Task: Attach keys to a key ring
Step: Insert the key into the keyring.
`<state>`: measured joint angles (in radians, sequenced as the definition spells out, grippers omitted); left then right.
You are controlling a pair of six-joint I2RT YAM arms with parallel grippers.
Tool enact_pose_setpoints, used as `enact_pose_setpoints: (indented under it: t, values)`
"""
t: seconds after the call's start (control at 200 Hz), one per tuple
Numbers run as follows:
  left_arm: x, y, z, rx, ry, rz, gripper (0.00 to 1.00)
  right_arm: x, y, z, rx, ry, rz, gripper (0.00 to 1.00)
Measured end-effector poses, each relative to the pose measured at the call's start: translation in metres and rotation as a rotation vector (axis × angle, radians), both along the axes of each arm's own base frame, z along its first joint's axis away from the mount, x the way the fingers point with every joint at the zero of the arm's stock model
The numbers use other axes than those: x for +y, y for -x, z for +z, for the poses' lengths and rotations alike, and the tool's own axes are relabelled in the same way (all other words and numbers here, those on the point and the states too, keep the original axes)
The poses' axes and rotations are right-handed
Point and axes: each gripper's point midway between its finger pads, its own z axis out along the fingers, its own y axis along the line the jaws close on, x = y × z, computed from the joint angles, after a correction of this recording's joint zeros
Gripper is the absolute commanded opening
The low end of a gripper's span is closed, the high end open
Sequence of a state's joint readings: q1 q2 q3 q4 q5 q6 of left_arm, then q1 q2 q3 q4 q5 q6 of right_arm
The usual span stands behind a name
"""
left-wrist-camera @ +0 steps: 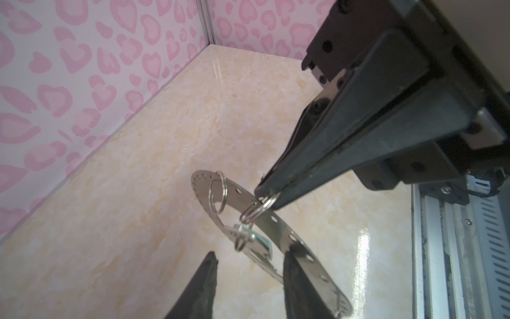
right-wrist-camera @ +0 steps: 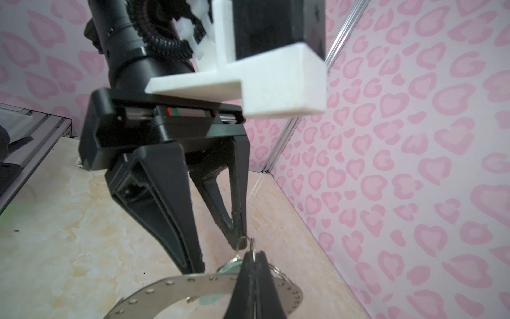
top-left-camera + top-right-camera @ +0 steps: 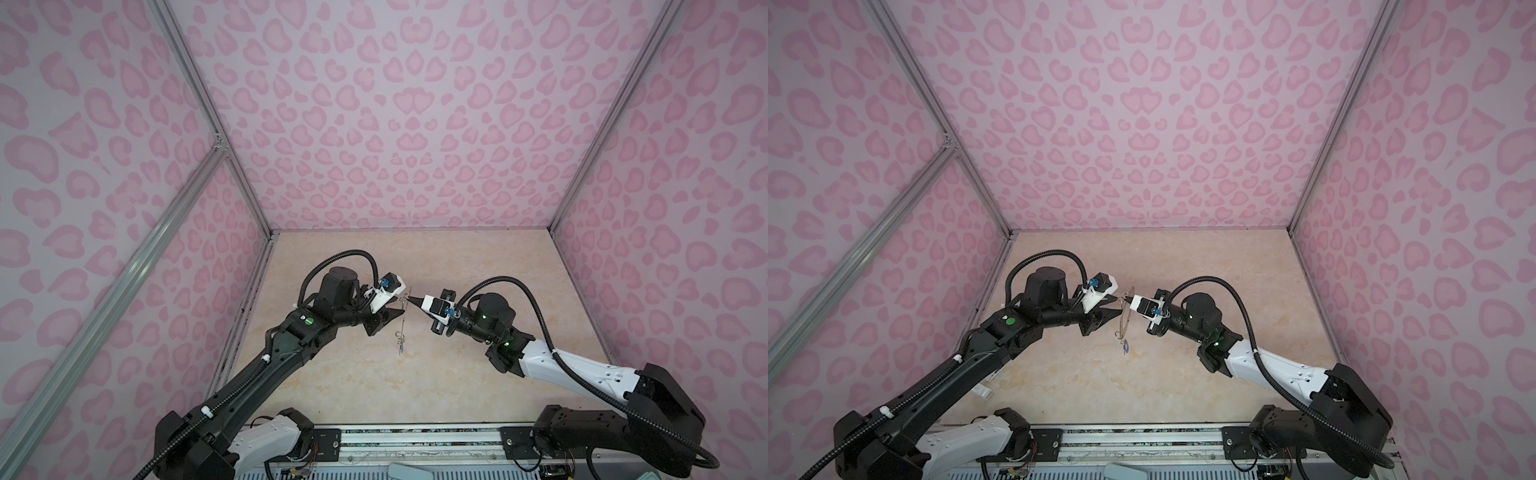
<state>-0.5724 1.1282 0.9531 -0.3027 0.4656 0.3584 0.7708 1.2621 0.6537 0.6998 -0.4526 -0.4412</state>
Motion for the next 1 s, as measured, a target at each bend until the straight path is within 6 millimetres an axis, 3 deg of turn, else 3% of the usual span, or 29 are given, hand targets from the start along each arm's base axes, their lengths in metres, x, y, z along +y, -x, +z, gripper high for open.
enact_pose_setpoints:
  t: [0.265,0.32,0.73,0.905,1.0]
  values:
    - [-0.006,0.000,-0.004,0.016,0.033,0.002,0.38,-0.002,-0.001,0.006,0.005,-0.050,-0.007,0.00]
    - [-0.007,-0.001,-0.002,0.012,0.038,0.010,0.31,-0.002,-0.001,0.006,0.013,-0.058,-0.007,0.00]
    - [-0.012,-0.009,-0.005,-0.023,0.039,0.066,0.27,-0.002,-0.006,0.007,0.033,-0.087,-0.027,0.00]
    - [-0.013,-0.012,0.000,-0.043,0.052,0.078,0.07,-0.001,-0.008,0.007,0.043,-0.106,-0.030,0.00]
    - [-0.014,-0.012,0.001,-0.047,0.054,0.079,0.03,-0.002,-0.009,0.009,0.044,-0.114,-0.038,0.00]
